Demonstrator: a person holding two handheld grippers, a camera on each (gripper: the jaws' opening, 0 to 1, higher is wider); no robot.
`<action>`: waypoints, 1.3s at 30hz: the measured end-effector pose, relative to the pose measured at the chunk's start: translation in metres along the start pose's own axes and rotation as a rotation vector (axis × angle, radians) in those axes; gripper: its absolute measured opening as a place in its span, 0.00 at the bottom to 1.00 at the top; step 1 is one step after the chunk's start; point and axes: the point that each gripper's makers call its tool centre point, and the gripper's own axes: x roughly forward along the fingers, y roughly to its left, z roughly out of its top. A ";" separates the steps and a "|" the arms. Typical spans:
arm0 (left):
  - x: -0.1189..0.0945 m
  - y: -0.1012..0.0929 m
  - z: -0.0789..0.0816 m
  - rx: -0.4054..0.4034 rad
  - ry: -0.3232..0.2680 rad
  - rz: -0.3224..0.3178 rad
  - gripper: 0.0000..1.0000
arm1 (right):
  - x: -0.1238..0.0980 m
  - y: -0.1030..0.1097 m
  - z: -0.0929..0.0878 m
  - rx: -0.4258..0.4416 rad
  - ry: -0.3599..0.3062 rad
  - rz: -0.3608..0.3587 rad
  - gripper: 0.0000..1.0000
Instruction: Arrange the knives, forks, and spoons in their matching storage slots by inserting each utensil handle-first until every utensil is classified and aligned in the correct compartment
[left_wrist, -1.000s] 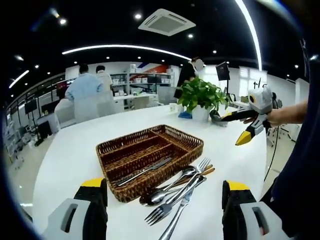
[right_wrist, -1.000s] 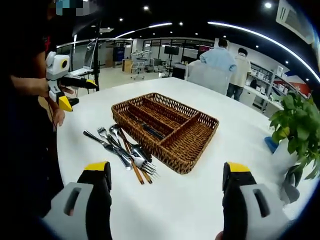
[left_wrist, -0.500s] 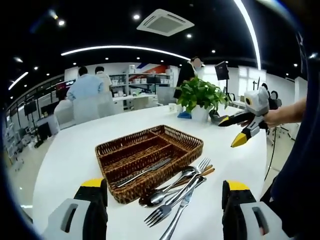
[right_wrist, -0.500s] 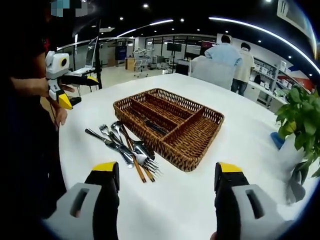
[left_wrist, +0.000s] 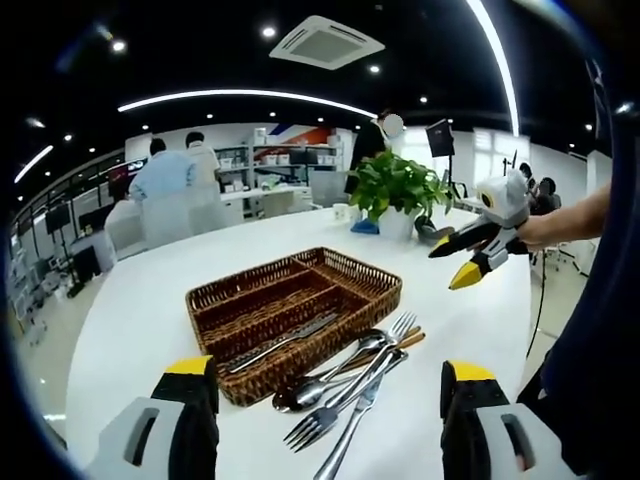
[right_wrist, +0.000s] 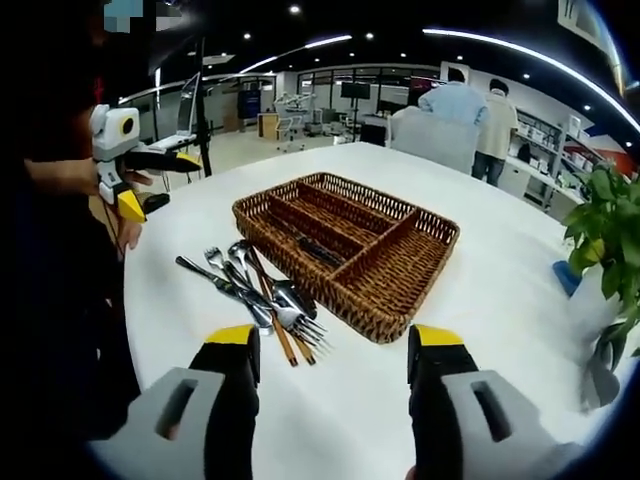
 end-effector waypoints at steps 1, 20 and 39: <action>0.000 -0.001 0.000 0.002 0.001 -0.002 0.95 | 0.002 0.001 -0.002 0.000 0.008 0.008 0.58; -0.007 -0.012 -0.009 -0.016 -0.013 -0.012 0.82 | 0.046 0.018 -0.022 0.080 0.090 0.179 0.29; 0.002 -0.016 -0.011 -0.045 -0.007 -0.042 0.68 | 0.080 0.017 -0.043 0.255 0.171 0.282 0.24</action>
